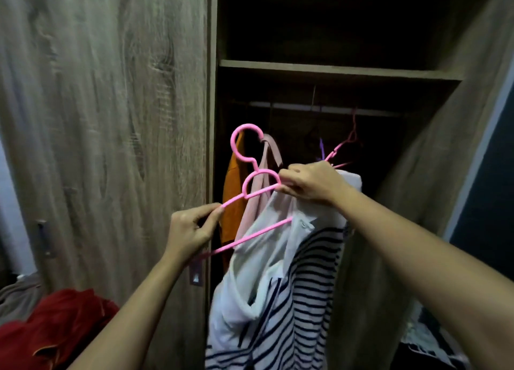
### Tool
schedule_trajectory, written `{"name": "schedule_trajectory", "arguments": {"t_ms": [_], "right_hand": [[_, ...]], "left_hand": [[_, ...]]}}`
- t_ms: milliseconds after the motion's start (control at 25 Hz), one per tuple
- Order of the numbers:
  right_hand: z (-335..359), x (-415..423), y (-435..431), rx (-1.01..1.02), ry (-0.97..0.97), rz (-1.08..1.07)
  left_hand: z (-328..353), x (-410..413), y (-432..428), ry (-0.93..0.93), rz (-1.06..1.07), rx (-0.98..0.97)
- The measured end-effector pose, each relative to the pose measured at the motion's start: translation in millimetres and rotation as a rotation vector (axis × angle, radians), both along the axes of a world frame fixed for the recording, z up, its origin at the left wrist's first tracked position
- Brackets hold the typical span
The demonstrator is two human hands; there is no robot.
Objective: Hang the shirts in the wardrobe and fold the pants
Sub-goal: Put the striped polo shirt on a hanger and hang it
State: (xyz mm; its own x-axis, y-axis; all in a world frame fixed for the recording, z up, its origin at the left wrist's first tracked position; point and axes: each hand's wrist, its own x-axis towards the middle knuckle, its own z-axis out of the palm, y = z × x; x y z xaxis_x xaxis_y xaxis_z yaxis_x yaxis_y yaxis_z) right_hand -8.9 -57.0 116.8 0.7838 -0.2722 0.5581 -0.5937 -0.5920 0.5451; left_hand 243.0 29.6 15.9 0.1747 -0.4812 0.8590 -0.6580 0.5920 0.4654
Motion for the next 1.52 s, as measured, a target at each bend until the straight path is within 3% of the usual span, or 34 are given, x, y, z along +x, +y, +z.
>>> {"name": "schedule_trajectory", "arguments": {"t_ms": [120,200,240,320,400,440,560,720,800,880,960,1040,1120,1280,1360,1440,1520], "right_hand": [[-3.7,-5.3,-3.1,-0.026,-0.089,-0.011],[-4.7,-7.9,-4.5,-0.031,-0.113,-0.023],[-3.3,-11.4,-4.8,-0.043,-0.140,-0.021],[1.1,-19.0,-3.6,-0.024,-0.216,-0.004],[8.2,-28.3,1.1,0.056,-0.276,-0.026],[10.9,-35.1,3.4,0.090,-0.293,-0.038],[7.0,-64.2,7.2,0.097,-0.239,-0.042],[-25.9,-108.5,3.6,0.182,-0.188,-0.097],[-41.5,-122.3,6.5,0.190,-0.181,-0.131],[-54.0,-123.8,11.1,0.146,-0.109,-0.185],[-61.5,-108.9,13.6,0.103,-0.100,-0.213],[-59.6,-88.2,14.9,0.211,-0.215,-0.285],[-53.4,-77.1,12.7,0.359,-0.368,-0.342],[-39.6,-85.0,13.1,0.418,-0.542,-0.250],[-32.1,-91.0,14.0,0.425,-0.569,-0.160],[-25.2,-93.4,15.0,0.405,-0.609,-0.110],[-20.7,-89.9,15.8,0.405,-0.658,-0.137]], "left_hand": [[7.0,-15.7,-8.1,-0.144,0.372,-0.176],[-17.6,-40.8,-3.9,-0.195,0.347,-0.194],[-40.6,-57.5,-1.1,-0.273,0.289,-0.100],[-86.7,-80.8,1.8,-0.404,0.217,0.365],[-111.8,-78.9,-9.9,-0.367,0.012,0.836],[-109.8,-72.0,-14.8,-0.302,-0.140,0.947],[-83.9,-46.5,-29.5,-0.114,-0.463,1.055],[-30.9,-26.4,-25.2,0.064,-0.570,1.215],[-15.4,-12.0,-35.7,-0.016,-0.559,1.297],[4.7,-10.2,-43.8,-0.210,-0.463,1.376],[29.8,-26.8,-50.1,-0.385,-0.265,1.339],[48.5,-56.4,-50.6,-0.559,0.033,1.179],[52.8,-86.3,-36.6,-0.497,0.216,0.954],[36.0,-99.5,-1.2,-0.518,0.042,0.400],[46.1,-73.6,-8.7,-0.473,0.140,0.120],[60.8,-40.5,-27.2,-0.543,0.157,0.097],[64.2,-20.3,-39.0,-0.593,-0.027,0.264]]}}
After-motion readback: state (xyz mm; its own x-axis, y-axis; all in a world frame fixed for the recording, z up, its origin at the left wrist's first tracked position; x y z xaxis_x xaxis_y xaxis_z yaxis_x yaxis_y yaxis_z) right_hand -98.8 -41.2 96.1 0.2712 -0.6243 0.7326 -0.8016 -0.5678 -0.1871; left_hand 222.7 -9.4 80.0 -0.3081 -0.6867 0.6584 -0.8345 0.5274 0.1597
